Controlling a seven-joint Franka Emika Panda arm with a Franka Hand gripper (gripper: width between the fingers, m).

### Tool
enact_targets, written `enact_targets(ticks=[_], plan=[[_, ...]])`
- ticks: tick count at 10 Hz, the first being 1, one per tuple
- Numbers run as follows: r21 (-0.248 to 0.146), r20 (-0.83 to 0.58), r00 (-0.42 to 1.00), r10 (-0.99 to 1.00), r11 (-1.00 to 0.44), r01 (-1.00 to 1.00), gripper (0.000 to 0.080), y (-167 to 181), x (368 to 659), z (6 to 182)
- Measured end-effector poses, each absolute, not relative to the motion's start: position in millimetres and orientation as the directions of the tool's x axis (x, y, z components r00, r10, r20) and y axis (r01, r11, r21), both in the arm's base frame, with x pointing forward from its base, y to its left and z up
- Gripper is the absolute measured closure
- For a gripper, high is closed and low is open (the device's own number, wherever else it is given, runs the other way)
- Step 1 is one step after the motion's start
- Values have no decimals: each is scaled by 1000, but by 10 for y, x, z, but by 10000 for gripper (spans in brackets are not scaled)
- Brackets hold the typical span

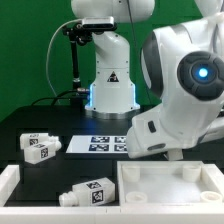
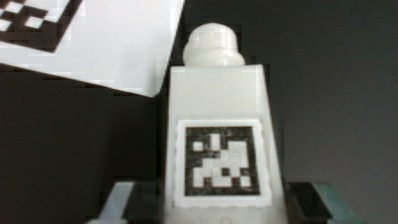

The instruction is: Assemble one leg

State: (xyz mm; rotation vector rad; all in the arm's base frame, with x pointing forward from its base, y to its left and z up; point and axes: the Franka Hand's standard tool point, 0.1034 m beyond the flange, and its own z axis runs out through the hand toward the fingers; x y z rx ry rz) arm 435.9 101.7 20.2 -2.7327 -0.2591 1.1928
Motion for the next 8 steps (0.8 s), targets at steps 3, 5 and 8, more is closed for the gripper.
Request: enact_targets(ticks=[3, 5, 8], plan=[[-252, -687, 668, 287, -956, 152, 515, 931, 4576, 992], [-250, -672, 683, 286, -956, 155, 514, 939, 4653, 1059], [-214, -496, 825, 271, -959, 187, 514, 1036, 4663, 662]])
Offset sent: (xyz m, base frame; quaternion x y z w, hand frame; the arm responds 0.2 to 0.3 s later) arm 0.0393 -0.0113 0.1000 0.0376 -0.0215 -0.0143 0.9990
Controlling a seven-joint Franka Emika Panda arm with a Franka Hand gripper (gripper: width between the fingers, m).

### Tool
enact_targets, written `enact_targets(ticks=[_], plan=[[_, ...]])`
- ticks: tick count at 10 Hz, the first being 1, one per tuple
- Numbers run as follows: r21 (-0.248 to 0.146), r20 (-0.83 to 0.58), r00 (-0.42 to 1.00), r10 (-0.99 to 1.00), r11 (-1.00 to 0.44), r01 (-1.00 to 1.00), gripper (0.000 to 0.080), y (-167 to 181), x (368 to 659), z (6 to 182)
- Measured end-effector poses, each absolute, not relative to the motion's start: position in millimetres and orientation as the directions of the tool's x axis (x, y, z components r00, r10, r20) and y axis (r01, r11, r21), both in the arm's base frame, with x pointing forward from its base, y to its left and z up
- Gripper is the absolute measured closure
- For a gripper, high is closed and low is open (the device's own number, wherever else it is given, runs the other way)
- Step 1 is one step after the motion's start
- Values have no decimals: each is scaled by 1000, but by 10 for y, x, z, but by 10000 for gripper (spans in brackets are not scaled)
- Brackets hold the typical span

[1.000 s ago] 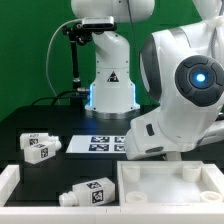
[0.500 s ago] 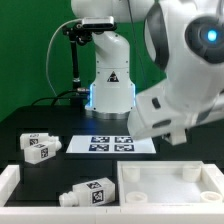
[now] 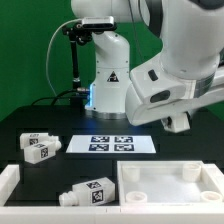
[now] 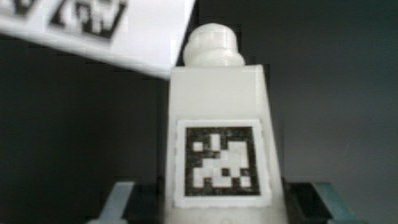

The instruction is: Assemble one leg

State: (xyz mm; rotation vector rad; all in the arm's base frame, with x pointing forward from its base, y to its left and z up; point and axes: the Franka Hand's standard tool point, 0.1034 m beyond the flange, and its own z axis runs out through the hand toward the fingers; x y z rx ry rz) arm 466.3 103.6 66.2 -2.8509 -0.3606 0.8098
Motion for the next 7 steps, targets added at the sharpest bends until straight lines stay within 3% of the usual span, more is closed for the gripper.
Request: enact_targets(ticks=[1, 2, 3, 7], plan=[[-225, -472, 837, 276, -956, 189, 514, 1026, 4665, 616], [-245, -404, 869, 285, -949, 198, 514, 938, 4942, 872], [-237, -332, 898, 289, -947, 217, 514, 882, 5185, 1123], [-178, -73, 970, 232, -960, 216, 514, 820, 5341, 1121]])
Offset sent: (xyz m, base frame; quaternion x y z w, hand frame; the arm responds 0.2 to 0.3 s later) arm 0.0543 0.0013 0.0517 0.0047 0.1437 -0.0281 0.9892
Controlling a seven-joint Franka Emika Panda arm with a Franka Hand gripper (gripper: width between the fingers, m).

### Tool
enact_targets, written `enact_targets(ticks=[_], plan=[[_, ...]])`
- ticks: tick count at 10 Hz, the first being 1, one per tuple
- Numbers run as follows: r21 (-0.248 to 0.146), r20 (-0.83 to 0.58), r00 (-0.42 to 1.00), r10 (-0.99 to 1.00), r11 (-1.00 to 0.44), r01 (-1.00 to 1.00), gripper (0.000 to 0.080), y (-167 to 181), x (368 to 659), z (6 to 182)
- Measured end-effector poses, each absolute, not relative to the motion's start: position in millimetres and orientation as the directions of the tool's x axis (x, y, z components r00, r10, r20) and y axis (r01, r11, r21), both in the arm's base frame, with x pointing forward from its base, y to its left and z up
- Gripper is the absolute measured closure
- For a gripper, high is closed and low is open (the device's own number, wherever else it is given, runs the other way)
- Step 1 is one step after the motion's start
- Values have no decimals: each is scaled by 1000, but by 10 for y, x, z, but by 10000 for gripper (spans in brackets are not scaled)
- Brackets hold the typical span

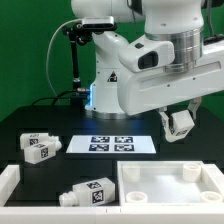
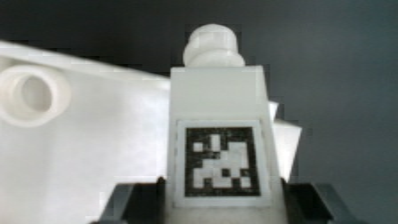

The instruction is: Assemble one leg

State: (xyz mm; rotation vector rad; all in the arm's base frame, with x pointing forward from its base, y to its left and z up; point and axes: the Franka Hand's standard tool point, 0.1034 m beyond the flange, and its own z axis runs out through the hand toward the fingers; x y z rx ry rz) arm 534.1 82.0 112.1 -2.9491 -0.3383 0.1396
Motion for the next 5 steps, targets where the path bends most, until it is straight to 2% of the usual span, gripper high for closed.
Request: enact_targets(ticks=[1, 3, 4, 5], plan=[[-164, -9, 973, 233, -960, 228, 514, 806, 5422, 1149], [-117, 236, 937, 257, -950, 290, 514, 724, 5935, 1409], [-113, 266, 932, 247, -952, 285, 514, 729, 6048, 1455], [-83, 345, 907, 240, -955, 284, 514, 735, 6156, 1496]])
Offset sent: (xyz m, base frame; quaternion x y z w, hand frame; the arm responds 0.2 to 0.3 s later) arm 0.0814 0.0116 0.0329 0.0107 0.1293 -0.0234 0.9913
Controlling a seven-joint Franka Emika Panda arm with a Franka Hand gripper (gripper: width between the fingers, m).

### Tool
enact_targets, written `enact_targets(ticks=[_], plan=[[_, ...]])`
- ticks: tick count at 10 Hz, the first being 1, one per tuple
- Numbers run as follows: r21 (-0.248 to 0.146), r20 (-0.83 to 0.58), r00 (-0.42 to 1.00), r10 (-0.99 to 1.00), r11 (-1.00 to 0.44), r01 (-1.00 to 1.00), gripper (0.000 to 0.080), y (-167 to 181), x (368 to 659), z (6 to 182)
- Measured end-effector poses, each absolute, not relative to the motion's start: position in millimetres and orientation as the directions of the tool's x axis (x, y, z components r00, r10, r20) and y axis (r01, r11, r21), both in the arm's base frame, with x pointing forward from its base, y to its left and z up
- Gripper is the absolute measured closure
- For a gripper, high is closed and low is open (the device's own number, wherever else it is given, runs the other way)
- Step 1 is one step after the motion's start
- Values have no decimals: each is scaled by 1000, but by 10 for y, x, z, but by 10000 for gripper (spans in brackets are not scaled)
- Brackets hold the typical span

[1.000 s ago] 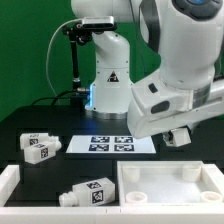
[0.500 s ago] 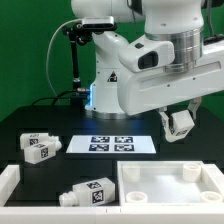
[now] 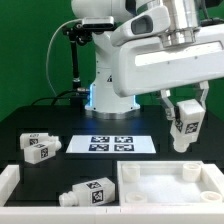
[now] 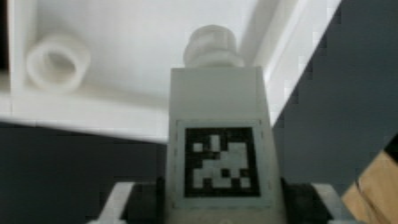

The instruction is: Assemble one leg

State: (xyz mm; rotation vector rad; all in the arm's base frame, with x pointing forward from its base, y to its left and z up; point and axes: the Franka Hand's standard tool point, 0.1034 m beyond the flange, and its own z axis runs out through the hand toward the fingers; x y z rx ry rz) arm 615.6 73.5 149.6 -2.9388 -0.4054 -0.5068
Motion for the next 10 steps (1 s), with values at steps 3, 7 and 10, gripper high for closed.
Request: enact_targets(ticks=[3, 7, 10], plan=[[25, 506, 825, 250, -961, 275, 514, 509, 6179, 1453], [9, 580, 785, 219, -965, 262, 514, 850, 6300, 1313], [-17, 572, 793, 207, -964, 264, 514, 1020, 6247, 1056]])
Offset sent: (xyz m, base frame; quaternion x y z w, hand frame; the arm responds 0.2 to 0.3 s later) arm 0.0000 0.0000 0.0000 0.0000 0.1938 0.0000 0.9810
